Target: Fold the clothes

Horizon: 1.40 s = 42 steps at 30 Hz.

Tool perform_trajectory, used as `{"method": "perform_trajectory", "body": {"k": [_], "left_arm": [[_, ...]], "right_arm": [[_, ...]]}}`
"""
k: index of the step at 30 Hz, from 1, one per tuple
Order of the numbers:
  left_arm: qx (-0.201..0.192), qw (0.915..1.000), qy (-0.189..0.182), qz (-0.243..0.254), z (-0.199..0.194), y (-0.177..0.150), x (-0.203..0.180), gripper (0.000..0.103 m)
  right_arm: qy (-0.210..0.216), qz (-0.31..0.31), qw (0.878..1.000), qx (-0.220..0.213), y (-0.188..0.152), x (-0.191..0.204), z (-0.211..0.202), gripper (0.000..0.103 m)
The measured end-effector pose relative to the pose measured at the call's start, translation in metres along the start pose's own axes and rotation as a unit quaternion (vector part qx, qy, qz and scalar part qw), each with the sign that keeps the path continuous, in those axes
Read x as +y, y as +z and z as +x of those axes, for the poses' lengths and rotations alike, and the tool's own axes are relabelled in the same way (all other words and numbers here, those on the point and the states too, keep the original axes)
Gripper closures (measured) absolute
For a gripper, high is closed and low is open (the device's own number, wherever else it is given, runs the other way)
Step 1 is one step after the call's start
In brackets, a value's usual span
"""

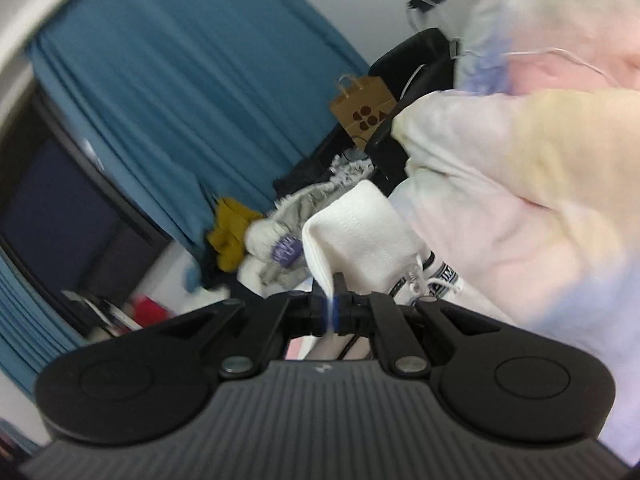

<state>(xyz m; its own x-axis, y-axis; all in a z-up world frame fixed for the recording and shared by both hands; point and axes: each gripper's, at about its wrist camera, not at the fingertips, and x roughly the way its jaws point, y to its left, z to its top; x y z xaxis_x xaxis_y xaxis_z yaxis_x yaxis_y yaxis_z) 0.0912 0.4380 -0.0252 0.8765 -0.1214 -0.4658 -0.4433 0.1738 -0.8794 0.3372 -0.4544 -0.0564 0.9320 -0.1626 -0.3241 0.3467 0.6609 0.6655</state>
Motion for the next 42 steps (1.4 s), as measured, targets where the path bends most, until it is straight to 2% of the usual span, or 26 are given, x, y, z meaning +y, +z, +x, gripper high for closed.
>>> {"method": "perform_trajectory", "body": {"k": [2, 4, 8, 11, 14, 17, 20, 21, 22, 24, 26, 28, 31, 34, 36, 37, 39, 42], "left_arm": [[-0.005, 0.9996, 0.020, 0.018, 0.033, 0.012, -0.007, 0.093], [-0.001, 0.9993, 0.034, 0.014, 0.070, 0.025, -0.009, 0.093], [0.011, 0.9954, 0.082, 0.047, 0.141, 0.047, -0.013, 0.092], [0.017, 0.9881, 0.119, 0.096, 0.177, 0.052, -0.016, 0.092], [0.023, 0.9856, 0.120, 0.116, 0.188, 0.052, -0.014, 0.088], [0.027, 0.9858, 0.093, 0.138, 0.176, 0.046, -0.016, 0.086], [0.030, 0.9834, 0.066, 0.166, 0.160, 0.035, -0.023, 0.078], [0.029, 0.9834, 0.058, 0.169, 0.153, 0.030, -0.024, 0.073], [0.021, 0.9838, 0.047, 0.172, 0.142, 0.023, -0.024, 0.059], [-0.006, 0.9837, 0.022, 0.178, 0.117, 0.007, -0.024, 0.043], [-0.023, 0.9830, 0.004, 0.182, 0.093, -0.008, -0.019, 0.039], [-0.039, 0.9860, 0.000, 0.162, 0.072, -0.027, -0.006, 0.033], [-0.033, 0.9931, 0.019, 0.111, 0.050, -0.055, 0.023, 0.032], [-0.026, 0.9979, 0.039, 0.045, 0.047, -0.077, 0.053, 0.030], [0.003, 0.9989, 0.044, -0.018, 0.055, -0.080, 0.072, 0.030], [0.014, 0.9986, 0.034, -0.038, 0.058, -0.080, 0.079, 0.030], [0.016, 0.9985, 0.032, -0.042, 0.063, -0.077, 0.085, 0.031], [-0.014, 0.9991, 0.023, -0.033, 0.066, -0.075, 0.085, 0.032]], "right_arm": [[-0.013, -0.024, 1.000, 0.009, -0.016, 0.024, 0.055, 0.097], [-0.032, -0.059, 0.998, 0.016, -0.033, 0.041, 0.104, 0.097], [-0.062, -0.111, 0.991, 0.030, -0.067, 0.053, 0.182, 0.097], [-0.069, -0.146, 0.986, 0.042, -0.088, 0.056, 0.220, 0.096], [-0.060, -0.154, 0.985, 0.047, -0.095, 0.056, 0.227, 0.092], [-0.029, -0.136, 0.988, 0.061, -0.084, 0.051, 0.219, 0.091], [0.012, -0.113, 0.991, 0.074, -0.063, 0.042, 0.196, 0.090], [0.024, -0.102, 0.992, 0.076, -0.055, 0.037, 0.183, 0.090], [0.036, -0.091, 0.992, 0.079, -0.047, 0.033, 0.171, 0.085], [0.054, -0.071, 0.993, 0.077, -0.033, 0.025, 0.146, 0.071], [0.074, -0.051, 0.994, 0.065, -0.022, 0.014, 0.114, 0.048], [0.085, -0.022, 0.995, 0.048, -0.013, -0.004, 0.079, 0.039], [0.091, 0.039, 0.995, 0.031, -0.018, -0.039, 0.041, 0.039], [0.083, 0.103, 0.990, 0.052, -0.029, -0.084, 0.022, 0.039], [0.077, 0.145, 0.984, 0.066, -0.037, -0.113, 0.010, 0.039], [0.074, 0.167, 0.981, 0.073, -0.041, -0.128, 0.004, 0.039], [0.068, 0.208, 0.972, 0.087, -0.048, -0.158, -0.009, 0.039], [0.062, 0.260, 0.958, 0.103, -0.058, -0.198, -0.024, 0.040]]}}
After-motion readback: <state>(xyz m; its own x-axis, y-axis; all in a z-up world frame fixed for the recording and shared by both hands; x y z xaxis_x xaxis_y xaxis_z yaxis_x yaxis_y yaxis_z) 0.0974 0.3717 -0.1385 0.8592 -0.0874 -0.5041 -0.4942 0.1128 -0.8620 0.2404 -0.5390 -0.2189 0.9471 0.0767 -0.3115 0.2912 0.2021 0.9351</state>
